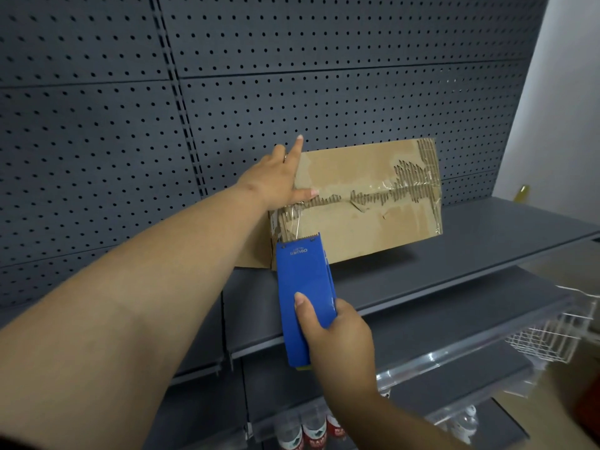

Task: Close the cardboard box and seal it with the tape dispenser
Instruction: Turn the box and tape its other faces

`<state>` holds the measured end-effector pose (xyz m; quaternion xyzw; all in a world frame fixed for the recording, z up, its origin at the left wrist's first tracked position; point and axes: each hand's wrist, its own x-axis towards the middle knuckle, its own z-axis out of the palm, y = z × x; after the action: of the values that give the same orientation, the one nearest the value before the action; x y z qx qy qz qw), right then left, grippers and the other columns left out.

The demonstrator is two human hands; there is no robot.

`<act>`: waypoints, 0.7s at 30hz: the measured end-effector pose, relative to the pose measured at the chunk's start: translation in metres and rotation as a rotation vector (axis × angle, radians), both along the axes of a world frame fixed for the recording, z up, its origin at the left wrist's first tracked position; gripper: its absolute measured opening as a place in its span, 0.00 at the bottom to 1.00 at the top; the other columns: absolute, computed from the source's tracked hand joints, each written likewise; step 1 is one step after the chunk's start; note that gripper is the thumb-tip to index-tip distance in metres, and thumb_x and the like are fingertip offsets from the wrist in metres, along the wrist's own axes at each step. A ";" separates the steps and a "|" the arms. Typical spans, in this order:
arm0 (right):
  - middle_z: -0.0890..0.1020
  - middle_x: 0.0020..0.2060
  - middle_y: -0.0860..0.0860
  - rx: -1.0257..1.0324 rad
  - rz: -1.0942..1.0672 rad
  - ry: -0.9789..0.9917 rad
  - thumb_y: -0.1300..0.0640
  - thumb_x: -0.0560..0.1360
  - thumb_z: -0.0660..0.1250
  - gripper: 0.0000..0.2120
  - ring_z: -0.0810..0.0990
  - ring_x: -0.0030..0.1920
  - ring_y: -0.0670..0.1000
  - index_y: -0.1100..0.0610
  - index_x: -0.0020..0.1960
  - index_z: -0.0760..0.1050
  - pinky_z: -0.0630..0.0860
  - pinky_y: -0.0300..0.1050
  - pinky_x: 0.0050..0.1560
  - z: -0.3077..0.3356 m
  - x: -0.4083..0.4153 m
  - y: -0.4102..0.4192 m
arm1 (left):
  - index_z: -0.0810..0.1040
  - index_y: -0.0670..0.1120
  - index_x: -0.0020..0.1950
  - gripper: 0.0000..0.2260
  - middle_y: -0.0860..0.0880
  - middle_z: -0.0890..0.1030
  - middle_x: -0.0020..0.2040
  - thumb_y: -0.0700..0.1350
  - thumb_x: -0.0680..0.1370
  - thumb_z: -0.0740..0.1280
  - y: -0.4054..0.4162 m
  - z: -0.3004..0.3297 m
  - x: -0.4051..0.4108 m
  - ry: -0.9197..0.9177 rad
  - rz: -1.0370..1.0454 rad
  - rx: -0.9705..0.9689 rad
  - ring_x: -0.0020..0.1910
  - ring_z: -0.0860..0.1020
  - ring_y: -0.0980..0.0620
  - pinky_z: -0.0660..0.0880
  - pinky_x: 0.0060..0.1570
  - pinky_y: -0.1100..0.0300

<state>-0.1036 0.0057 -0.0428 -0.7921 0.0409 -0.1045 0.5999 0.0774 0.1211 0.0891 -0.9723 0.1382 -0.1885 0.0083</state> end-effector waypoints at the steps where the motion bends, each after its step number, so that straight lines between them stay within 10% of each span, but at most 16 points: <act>1: 0.78 0.34 0.46 0.032 0.002 0.004 0.39 0.72 0.63 0.18 0.77 0.33 0.44 0.54 0.41 0.74 0.69 0.34 0.30 0.000 -0.003 0.002 | 0.35 0.50 0.75 0.44 0.43 0.61 0.68 0.67 0.73 0.60 0.000 0.000 0.000 0.000 0.000 0.000 0.63 0.66 0.44 0.70 0.57 0.50; 10: 0.76 0.28 0.46 0.330 0.024 -0.017 0.43 0.71 0.67 0.18 0.73 0.25 0.41 0.56 0.34 0.71 0.67 0.32 0.25 0.015 -0.017 0.012 | 0.35 0.50 0.75 0.44 0.44 0.61 0.68 0.66 0.73 0.60 0.000 0.002 0.002 0.005 -0.001 -0.022 0.63 0.66 0.45 0.68 0.57 0.51; 21: 0.79 0.34 0.46 0.146 0.024 0.055 0.41 0.72 0.65 0.15 0.77 0.33 0.43 0.53 0.39 0.73 0.68 0.33 0.30 -0.006 0.002 0.006 | 0.35 0.50 0.75 0.44 0.44 0.61 0.67 0.66 0.73 0.60 0.000 -0.001 0.002 -0.013 0.002 -0.014 0.63 0.66 0.46 0.67 0.54 0.53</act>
<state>-0.1015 0.0116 -0.0489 -0.7492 0.0554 -0.0723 0.6561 0.0795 0.1210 0.0883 -0.9712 0.1360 -0.1959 0.0025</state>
